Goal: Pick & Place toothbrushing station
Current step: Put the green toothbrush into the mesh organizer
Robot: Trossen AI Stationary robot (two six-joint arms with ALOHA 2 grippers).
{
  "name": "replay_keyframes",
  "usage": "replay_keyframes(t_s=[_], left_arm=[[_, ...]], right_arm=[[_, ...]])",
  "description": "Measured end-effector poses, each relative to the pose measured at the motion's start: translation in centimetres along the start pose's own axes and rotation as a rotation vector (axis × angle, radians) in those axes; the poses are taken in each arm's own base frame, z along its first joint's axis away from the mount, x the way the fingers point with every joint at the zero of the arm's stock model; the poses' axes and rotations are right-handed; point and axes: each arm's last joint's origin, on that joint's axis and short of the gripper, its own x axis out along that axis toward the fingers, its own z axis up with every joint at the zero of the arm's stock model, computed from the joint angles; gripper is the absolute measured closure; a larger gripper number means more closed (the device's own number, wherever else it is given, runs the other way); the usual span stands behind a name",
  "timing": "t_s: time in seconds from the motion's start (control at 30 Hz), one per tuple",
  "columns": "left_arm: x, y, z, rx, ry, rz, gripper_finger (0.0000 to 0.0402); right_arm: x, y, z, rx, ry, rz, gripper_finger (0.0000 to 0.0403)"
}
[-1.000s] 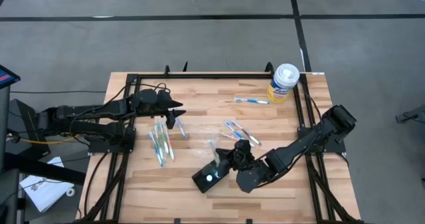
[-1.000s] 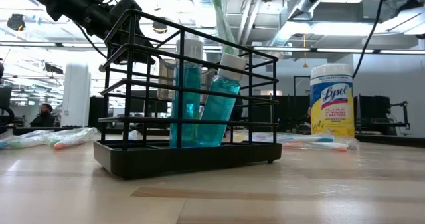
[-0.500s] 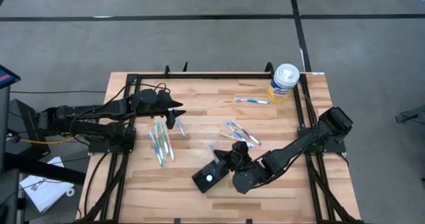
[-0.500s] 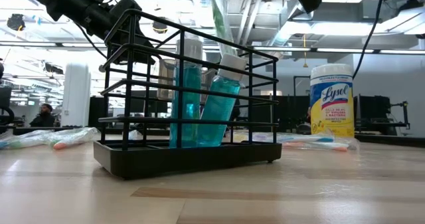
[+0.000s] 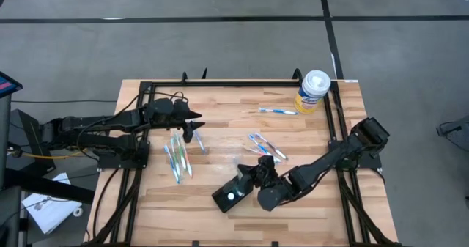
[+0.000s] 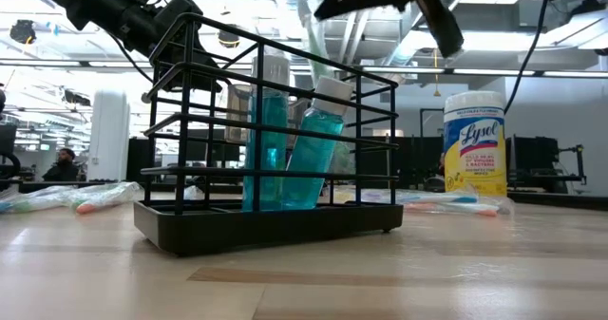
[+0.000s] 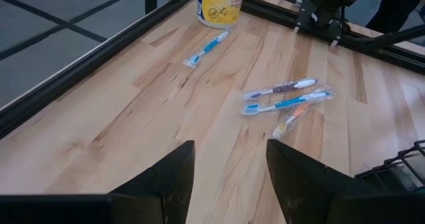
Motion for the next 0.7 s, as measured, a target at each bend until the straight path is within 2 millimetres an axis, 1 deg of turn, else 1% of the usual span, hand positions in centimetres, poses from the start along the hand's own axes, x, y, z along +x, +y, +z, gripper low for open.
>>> replay_keyframes(t_s=[0.13,0.23,0.43,0.57,0.7], left_arm=[[0.0,0.0,0.0,0.003,0.000,-0.001,0.0219],[0.0,0.0,0.0,0.003,0.001,-0.001,0.0219],[0.0,0.0,0.0,0.003,0.002,0.000,0.0219],[0.0,0.0,0.0,0.004,0.002,0.000,0.0219],[0.0,0.0,0.0,0.004,0.003,-0.001,0.0219]], right_arm=[[0.3,-0.7,-0.4,0.038,-0.004,0.022,0.0403],[0.5,-1.7,-0.8,0.039,-0.006,0.020,0.0403],[1.0,-2.7,-0.9,0.064,-0.021,0.019,0.0403],[1.4,-2.3,-0.5,0.056,-0.053,0.045,0.0403],[1.6,-1.2,1.0,0.033,-0.087,0.096,0.0403]])
